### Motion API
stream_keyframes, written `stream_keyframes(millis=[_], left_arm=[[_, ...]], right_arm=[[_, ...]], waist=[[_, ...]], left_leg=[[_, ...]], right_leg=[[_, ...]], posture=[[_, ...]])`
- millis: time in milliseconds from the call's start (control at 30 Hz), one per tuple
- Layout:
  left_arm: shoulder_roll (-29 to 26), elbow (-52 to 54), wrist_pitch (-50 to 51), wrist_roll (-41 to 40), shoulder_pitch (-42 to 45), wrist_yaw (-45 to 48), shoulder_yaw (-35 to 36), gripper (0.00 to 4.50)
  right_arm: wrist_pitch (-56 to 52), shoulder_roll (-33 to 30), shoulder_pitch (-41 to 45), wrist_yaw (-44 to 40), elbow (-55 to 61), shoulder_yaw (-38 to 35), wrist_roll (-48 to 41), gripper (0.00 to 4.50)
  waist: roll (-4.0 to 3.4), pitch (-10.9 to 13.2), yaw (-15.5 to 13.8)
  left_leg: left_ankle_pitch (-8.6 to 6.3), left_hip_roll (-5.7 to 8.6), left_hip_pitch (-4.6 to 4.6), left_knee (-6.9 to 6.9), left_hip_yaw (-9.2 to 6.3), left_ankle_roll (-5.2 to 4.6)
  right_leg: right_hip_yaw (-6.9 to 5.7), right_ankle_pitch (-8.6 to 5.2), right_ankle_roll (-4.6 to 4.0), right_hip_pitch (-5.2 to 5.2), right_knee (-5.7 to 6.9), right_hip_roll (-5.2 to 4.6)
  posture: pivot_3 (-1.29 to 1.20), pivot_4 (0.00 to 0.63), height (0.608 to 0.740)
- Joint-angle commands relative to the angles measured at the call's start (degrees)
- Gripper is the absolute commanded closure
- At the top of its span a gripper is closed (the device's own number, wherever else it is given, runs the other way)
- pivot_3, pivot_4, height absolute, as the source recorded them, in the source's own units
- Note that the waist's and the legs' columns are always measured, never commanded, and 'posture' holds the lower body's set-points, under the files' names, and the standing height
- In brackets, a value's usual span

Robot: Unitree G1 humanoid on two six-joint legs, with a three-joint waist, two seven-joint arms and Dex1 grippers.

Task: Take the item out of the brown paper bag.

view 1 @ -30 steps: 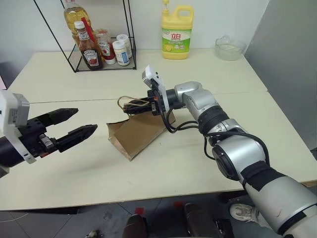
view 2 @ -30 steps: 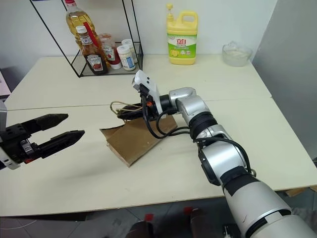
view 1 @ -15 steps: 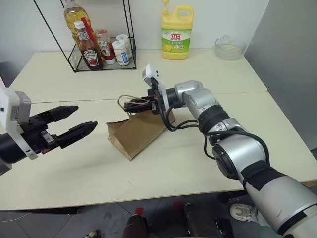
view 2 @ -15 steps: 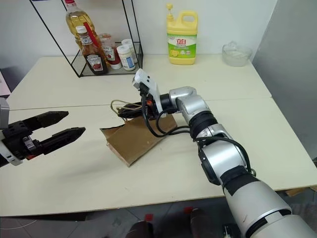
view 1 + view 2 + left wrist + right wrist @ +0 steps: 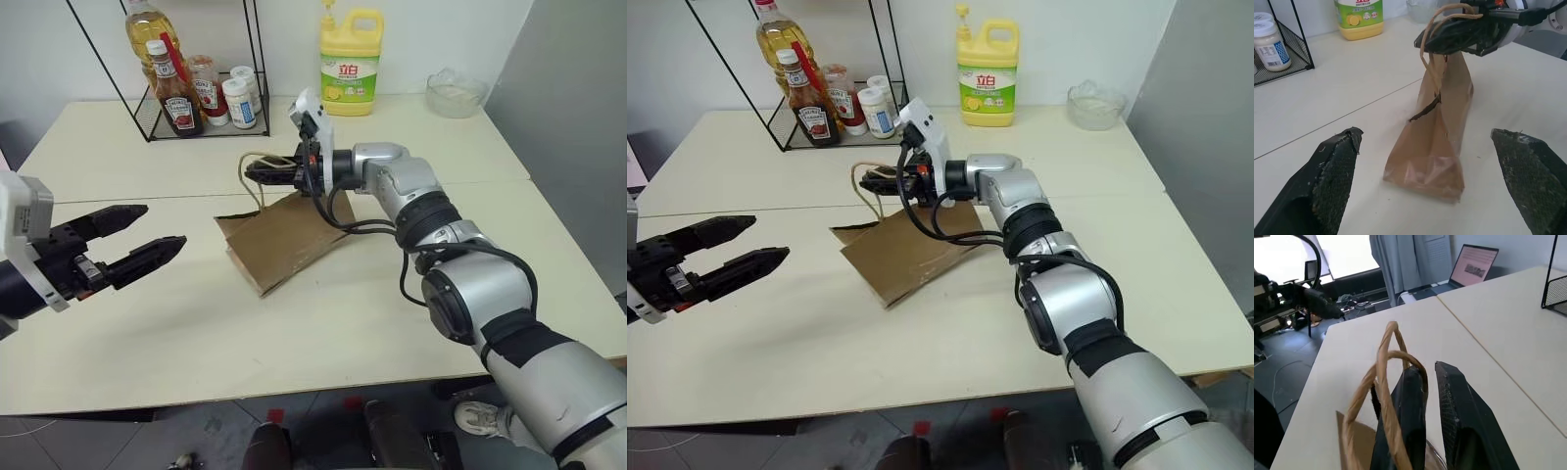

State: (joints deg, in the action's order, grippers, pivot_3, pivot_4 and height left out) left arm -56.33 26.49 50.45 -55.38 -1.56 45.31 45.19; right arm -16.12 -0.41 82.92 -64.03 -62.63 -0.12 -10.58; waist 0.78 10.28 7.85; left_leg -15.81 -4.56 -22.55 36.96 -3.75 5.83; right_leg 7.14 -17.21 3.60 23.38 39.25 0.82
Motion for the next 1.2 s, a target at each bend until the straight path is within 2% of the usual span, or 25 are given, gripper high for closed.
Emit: stream_keyframes(millis=[33,333,767,1000,1200], left_arm=[[-1.42,0.18,-1.45,0.46,1.07,0.61,0.22,0.0],[-1.56,-0.28,-1.76,1.35,1.67,1.26,-0.2,0.0],[-1.16,-0.68,-2.14,2.06,2.19,1.6,-0.82,0.0],[-1.25,-1.38,-2.38,2.44,3.12,1.97,-1.99,0.0],[-1.19,-1.33,-2.26,2.55,3.28,2.05,-2.15,0.0]], right_arm=[[0.67,-0.91,3.16,2.94,2.76,-1.78,-0.87,4.38],[0.8,-1.11,3.69,10.59,2.33,-1.58,0.55,4.38],[-8.9,1.75,6.06,30.14,7.5,-8.42,-4.21,4.38],[-10.79,3.54,3.35,30.87,11.81,-8.12,-5.33,4.38],[-11.76,5.1,4.98,32.05,12.44,-9.49,-7.59,4.38]], waist=[[0.0,0.03,0.0],[-0.01,0.11,0.05],[-0.02,0.23,0.08],[-0.01,0.23,0.09],[-0.02,0.25,0.09]], left_leg=[[0.0,0.0,-0.01,0.0,0.0,0.0],[0.0,0.0,-0.01,0.0,0.0,0.0],[0.0,0.01,-0.05,0.01,-0.04,0.0],[0.0,0.02,-0.05,-0.01,-0.09,0.0],[0.0,0.02,-0.07,0.0,-0.11,0.0]], right_leg=[[0.0,0.0,0.0,0.0,0.0,0.0],[0.0,-0.01,-0.01,0.01,0.0,0.0],[-0.05,-0.16,-0.28,0.22,0.48,0.01],[-0.1,-0.23,-0.41,0.3,0.69,0.02],[-0.13,-0.23,-0.41,0.31,0.7,0.02]], posture=[[0.0,0.15,0.74],[0.0,0.15,0.74],[0.0,0.15,0.74],[0.0,0.15,0.74],[0.0,0.15,0.74]])
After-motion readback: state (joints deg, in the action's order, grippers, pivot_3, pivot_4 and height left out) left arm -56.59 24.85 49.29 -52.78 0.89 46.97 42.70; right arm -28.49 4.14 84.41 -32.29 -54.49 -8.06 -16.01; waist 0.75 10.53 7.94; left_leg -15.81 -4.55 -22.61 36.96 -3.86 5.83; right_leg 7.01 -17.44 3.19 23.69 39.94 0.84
